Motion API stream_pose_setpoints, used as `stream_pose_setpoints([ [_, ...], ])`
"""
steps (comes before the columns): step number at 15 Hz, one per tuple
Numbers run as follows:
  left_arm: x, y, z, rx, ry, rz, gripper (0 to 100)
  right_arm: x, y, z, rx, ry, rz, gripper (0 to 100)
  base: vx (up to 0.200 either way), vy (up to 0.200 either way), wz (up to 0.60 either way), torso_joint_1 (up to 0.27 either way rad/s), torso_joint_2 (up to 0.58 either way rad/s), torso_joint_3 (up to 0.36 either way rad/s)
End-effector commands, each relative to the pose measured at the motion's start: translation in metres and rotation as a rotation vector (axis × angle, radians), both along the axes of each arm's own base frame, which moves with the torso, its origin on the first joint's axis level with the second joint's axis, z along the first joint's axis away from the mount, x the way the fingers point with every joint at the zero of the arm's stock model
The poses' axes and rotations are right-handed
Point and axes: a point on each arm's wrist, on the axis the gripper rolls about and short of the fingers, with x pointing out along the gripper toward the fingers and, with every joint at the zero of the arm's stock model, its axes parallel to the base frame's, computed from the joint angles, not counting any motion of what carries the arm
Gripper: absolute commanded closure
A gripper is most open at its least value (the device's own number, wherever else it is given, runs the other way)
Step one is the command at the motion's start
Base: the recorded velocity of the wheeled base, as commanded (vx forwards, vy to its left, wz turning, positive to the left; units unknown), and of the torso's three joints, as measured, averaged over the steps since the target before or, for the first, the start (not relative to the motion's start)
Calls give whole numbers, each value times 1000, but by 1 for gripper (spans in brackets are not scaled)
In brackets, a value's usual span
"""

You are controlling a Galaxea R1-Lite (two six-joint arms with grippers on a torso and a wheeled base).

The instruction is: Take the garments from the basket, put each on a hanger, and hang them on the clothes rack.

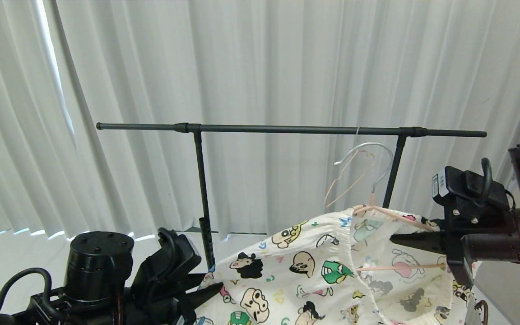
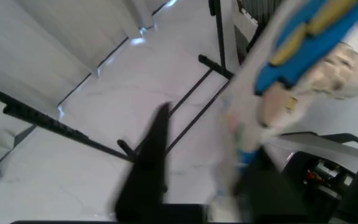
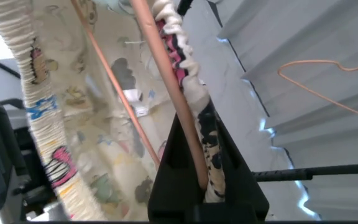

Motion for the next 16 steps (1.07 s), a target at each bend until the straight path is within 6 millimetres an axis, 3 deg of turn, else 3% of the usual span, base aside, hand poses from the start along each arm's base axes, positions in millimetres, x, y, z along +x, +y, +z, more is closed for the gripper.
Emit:
stream_pose_setpoints([
  [1, 5, 11, -4, 8, 16, 62, 100, -2, -1, 2, 11, 7, -9, 100, 0, 0, 0, 0, 0, 0],
  [6, 12, 33, -5, 13, 24, 173, 100, 2, 0, 5, 81, 19, -61, 100, 0, 0, 0, 0, 0, 0],
  [12, 6, 30, 3, 2, -16, 153, 100, 2, 0, 2, 90, 22, -72, 100, 0, 0, 0, 0, 0, 0],
  [13, 6, 30, 3, 7, -19, 162, 0, 2, 0, 2, 90, 23, -74, 100, 0, 0, 0, 0, 0, 0],
  [16, -2, 31, 19, -33, -86, 164, 0, 5, -8, -3, 74, 47, -186, 100, 0, 0, 0, 0, 0, 0],
])
